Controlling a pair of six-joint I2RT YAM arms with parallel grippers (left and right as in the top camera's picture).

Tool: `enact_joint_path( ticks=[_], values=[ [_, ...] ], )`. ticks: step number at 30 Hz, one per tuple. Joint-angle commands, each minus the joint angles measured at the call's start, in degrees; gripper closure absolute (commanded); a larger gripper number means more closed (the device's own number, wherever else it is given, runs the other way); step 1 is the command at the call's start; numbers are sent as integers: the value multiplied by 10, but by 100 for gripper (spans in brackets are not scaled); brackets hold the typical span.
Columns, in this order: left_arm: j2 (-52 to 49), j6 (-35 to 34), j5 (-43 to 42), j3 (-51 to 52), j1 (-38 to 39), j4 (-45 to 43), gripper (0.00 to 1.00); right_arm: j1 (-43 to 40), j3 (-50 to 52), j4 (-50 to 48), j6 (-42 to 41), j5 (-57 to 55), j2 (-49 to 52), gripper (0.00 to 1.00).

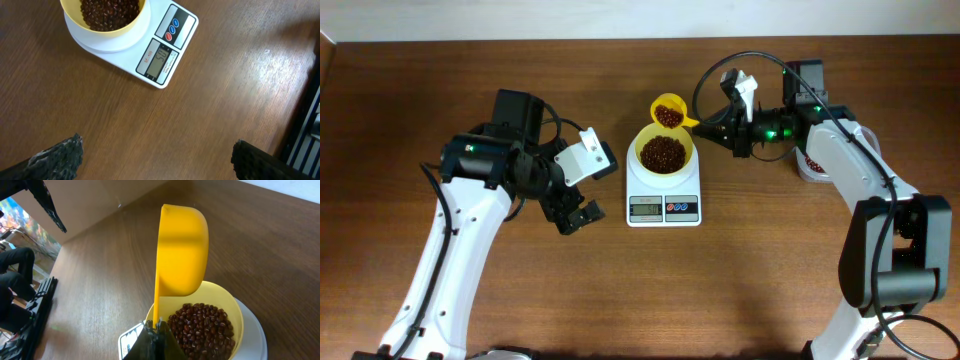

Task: Scoop item into bowl and weigh 50g on scale
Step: 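Hold the scoop above the bowl with the right gripper while the scale settles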

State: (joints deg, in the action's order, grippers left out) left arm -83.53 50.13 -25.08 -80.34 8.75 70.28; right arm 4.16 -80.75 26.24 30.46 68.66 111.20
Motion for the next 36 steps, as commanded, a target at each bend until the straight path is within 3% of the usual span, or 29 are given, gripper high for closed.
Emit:
enact_joint_path(
  ticks=[1, 12, 23, 36],
  values=[
    [-1, 9, -6, 3, -3, 0, 1, -1, 2, 0, 5, 23, 5, 96],
    [-1, 9, -6, 3, -3, 0, 1, -1, 2, -1, -42, 47, 5, 96],
    [-1, 9, -6, 3, -3, 0, 1, -1, 2, -4, -177, 47, 5, 96],
    [-1, 9, -6, 3, -3, 0, 1, -1, 2, -8, -177, 94, 5, 96]
  ],
)
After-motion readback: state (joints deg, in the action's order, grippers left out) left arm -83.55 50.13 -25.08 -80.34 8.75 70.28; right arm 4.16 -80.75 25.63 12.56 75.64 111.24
